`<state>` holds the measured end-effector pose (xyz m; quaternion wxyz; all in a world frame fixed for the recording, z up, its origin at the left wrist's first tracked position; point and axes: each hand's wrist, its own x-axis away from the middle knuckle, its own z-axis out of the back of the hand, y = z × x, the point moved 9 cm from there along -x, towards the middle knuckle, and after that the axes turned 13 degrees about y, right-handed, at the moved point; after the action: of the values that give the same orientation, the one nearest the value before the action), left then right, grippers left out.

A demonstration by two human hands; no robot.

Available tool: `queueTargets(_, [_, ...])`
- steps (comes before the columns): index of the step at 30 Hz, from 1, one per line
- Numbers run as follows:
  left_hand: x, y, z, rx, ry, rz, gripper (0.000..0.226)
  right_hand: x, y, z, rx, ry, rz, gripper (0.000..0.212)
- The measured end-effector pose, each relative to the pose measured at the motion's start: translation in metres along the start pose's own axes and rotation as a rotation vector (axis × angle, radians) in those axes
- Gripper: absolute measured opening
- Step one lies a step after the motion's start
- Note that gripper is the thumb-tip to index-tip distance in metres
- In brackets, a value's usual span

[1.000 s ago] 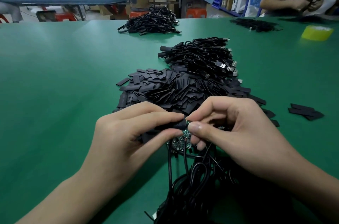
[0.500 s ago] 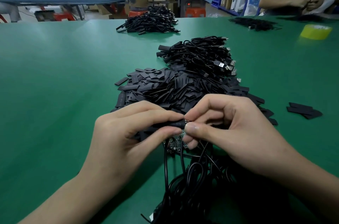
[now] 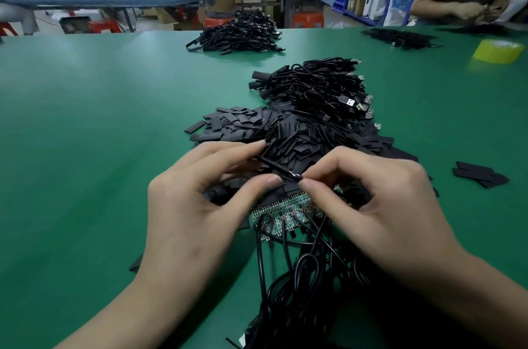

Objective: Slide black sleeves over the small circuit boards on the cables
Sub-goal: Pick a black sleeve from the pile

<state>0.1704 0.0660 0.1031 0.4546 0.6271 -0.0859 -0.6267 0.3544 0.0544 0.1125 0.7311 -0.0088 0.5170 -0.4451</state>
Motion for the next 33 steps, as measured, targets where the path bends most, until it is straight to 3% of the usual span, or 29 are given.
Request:
queueTargets(7, [0.005, -0.004, -0.014, 0.120, -0.105, 0.024, 0.065, 0.005, -0.004, -0.011, 0.016, -0.084, 0.098, 0.010])
queueTargets(18, [0.003, 0.021, -0.006, -0.035, -0.054, -0.238, 0.055, 0.005, 0.010, -0.011, -0.188, -0.121, -0.115, 0.014])
queueTargets(33, [0.005, 0.023, -0.005, -0.030, -0.043, -0.271, 0.049, 0.004, 0.007, -0.008, -0.131, -0.107, -0.067, 0.011])
